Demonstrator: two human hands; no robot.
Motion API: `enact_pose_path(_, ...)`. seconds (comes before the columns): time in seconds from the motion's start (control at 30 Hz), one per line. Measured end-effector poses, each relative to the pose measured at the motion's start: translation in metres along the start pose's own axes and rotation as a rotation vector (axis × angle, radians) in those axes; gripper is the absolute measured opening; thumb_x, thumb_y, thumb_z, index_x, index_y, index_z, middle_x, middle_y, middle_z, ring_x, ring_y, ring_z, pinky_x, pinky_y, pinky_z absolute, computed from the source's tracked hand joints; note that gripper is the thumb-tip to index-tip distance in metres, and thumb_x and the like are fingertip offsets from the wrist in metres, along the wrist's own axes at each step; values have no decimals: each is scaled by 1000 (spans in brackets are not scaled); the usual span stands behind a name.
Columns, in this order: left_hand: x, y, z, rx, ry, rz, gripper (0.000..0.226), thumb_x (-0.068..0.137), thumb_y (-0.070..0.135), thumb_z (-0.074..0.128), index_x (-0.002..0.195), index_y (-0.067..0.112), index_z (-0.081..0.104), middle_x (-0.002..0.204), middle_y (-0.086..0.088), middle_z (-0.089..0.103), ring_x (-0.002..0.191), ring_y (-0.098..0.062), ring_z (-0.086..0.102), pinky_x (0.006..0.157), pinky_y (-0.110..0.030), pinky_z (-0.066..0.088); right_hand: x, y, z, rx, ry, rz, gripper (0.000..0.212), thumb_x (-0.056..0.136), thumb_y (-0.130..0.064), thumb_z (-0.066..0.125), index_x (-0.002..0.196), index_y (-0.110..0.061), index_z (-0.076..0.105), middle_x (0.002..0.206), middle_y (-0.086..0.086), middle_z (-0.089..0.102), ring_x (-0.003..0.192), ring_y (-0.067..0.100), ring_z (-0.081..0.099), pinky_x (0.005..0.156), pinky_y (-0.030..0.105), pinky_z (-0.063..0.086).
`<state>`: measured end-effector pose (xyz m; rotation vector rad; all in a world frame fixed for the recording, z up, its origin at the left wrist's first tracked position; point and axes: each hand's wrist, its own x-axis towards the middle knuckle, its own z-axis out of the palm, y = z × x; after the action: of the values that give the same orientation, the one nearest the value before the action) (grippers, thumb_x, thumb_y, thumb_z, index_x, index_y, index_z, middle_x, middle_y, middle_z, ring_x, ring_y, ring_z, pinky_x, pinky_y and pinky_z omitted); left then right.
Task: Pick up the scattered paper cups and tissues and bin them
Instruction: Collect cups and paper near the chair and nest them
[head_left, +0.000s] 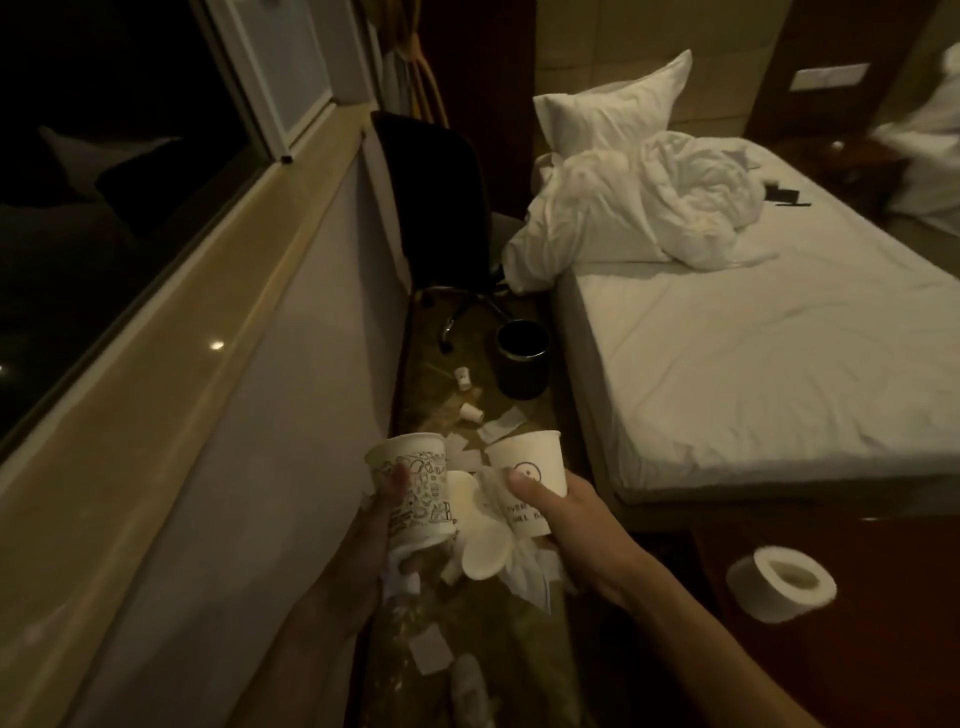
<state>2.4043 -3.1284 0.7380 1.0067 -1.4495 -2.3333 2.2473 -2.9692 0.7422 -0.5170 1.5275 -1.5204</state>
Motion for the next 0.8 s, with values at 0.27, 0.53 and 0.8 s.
enact_pose_path(0.27, 184, 55, 25, -26, -165, -245, 68, 78, 66, 61, 119, 13, 72, 116, -20, 71, 96, -30, 73, 66, -36, 60, 144, -41, -52, -11, 304, 49, 35, 78, -43, 76, 105, -23, 67, 96, -3, 76, 85, 12, 74, 66, 25, 58)
enact_pose_path(0.53, 333, 93, 99, 93, -197, -235, 64, 78, 48, 68, 125, 6, 61, 108, -19, 74, 89, -29, 74, 61, -33, 59, 266, -50, -134, 7, 350, 139, 28, 73, -36, 83, 94, -23, 69, 85, -7, 76, 77, 11, 74, 59, 24, 58)
enact_pose_path(0.8, 436, 133, 98, 16, -112, -203, 58, 85, 49, 67, 123, 6, 64, 113, -19, 72, 96, -30, 73, 67, -31, 59, 385, -83, -176, 71, 226, 172, 46, 68, -41, 83, 103, -16, 65, 91, -1, 76, 83, 19, 75, 65, 31, 61)
